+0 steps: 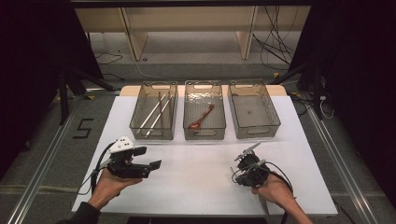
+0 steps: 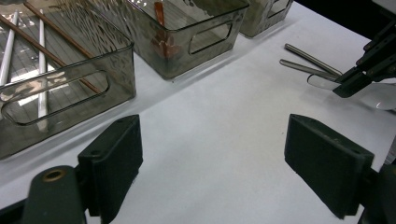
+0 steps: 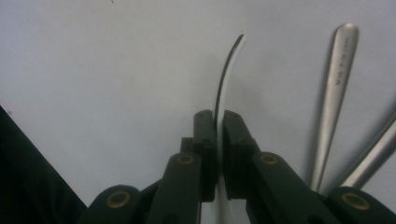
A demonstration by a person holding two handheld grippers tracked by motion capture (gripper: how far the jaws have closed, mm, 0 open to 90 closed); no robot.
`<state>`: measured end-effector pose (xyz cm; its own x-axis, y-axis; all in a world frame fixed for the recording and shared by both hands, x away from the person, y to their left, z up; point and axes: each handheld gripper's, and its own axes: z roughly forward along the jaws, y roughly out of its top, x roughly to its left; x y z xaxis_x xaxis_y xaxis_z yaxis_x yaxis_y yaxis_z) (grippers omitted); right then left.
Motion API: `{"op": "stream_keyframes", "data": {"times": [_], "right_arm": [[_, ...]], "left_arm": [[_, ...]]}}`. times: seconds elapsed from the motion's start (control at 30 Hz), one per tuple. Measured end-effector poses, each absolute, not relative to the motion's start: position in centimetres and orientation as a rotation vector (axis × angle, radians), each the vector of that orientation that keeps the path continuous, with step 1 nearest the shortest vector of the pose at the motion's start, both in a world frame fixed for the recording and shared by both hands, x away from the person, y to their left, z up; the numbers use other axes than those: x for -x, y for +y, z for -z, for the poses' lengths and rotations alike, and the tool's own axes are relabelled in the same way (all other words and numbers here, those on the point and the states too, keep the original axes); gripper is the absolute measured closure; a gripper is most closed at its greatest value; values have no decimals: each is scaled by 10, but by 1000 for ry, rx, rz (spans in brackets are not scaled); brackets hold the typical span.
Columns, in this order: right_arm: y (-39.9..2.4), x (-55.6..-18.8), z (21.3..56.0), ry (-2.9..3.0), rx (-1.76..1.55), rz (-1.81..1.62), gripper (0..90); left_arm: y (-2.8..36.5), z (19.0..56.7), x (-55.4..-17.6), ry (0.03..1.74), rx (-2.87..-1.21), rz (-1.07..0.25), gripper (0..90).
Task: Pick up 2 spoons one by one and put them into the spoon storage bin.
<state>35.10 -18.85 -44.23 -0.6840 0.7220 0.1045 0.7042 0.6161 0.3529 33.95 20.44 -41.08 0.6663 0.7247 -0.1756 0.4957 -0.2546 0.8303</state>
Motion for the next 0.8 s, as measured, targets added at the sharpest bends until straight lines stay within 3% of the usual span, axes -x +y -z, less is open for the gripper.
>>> {"op": "stream_keyframes", "data": {"times": [0.8], "right_arm": [[-194, -381, 399, 2618, -1220, -873, 864]], "left_arm": [[208, 411, -340, 938, -1879, -337, 174]]}}
